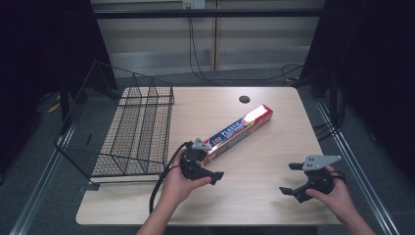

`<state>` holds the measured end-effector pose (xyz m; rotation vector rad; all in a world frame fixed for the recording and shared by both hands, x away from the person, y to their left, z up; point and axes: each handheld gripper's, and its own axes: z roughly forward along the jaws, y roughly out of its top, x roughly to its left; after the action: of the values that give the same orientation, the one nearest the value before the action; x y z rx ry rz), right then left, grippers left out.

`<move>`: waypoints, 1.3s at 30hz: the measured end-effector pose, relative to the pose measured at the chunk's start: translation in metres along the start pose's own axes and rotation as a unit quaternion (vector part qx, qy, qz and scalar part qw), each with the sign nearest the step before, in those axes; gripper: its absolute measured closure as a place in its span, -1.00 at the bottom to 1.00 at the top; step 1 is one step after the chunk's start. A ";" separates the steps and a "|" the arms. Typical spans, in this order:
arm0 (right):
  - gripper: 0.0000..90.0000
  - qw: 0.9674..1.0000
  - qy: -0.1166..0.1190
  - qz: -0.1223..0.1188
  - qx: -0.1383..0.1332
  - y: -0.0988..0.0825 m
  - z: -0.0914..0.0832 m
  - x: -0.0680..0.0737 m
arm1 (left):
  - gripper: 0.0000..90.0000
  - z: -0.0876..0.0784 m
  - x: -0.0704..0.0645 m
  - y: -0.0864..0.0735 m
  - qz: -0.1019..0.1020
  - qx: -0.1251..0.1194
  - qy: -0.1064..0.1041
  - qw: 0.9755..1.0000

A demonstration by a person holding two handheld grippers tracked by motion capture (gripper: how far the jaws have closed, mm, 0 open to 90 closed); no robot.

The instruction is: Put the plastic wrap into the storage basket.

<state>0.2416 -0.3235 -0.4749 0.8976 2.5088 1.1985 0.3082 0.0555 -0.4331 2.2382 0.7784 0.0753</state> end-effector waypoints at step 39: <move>-0.91 1.000 0.004 -0.007 -0.005 0.001 0.001 0.000 | -0.97 0.049 0.041 0.069 -0.034 0.018 -0.011 0.999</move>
<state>0.2425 -0.3220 -0.4748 0.8740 2.5092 1.2112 0.3907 0.0107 -0.4286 2.2401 0.8498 0.0037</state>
